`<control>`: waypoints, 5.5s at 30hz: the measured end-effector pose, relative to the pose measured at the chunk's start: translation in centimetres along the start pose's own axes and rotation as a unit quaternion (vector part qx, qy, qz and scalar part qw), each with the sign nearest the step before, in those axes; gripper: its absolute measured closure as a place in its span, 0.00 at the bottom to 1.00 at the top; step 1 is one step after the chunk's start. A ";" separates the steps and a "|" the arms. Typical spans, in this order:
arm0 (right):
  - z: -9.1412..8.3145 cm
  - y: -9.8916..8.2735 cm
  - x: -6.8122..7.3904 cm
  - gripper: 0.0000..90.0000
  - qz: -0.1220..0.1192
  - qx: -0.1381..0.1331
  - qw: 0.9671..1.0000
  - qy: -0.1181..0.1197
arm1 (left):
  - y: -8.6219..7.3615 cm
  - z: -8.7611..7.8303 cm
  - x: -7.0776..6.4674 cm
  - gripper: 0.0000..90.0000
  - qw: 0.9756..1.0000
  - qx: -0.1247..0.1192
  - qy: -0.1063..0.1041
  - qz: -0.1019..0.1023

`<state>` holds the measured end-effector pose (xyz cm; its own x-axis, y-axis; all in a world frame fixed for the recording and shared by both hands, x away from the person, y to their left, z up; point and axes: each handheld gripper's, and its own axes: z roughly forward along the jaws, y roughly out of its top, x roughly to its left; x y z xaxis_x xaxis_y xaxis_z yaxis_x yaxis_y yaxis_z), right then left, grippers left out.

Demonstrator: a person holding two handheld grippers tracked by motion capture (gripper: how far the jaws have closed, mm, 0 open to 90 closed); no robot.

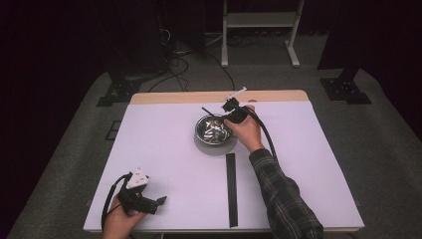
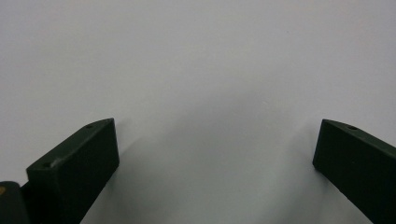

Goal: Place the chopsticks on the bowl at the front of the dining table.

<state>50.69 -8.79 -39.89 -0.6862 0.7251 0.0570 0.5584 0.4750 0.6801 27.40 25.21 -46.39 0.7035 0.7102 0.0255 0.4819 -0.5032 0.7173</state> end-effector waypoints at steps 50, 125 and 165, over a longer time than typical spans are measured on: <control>-9.3 -4.8 0.3 0.63 -0.005 -0.052 0.998 0.017 | 0.0 0.0 0.0 0.00 1.000 0.000 0.000 0.000; -6.3 -12.9 4.0 0.58 -0.013 0.019 0.999 0.029 | 0.0 0.0 0.0 0.00 1.000 0.001 0.000 0.000; -5.1 -13.0 5.1 0.57 -0.030 0.030 0.999 0.029 | 0.0 0.0 0.0 0.00 1.000 0.001 0.000 0.000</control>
<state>37.56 -13.77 -44.68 -0.7437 0.6657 0.0615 0.5418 0.5462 0.6389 27.39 25.21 -46.37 0.7042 0.7095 0.0254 0.4825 -0.5044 0.7161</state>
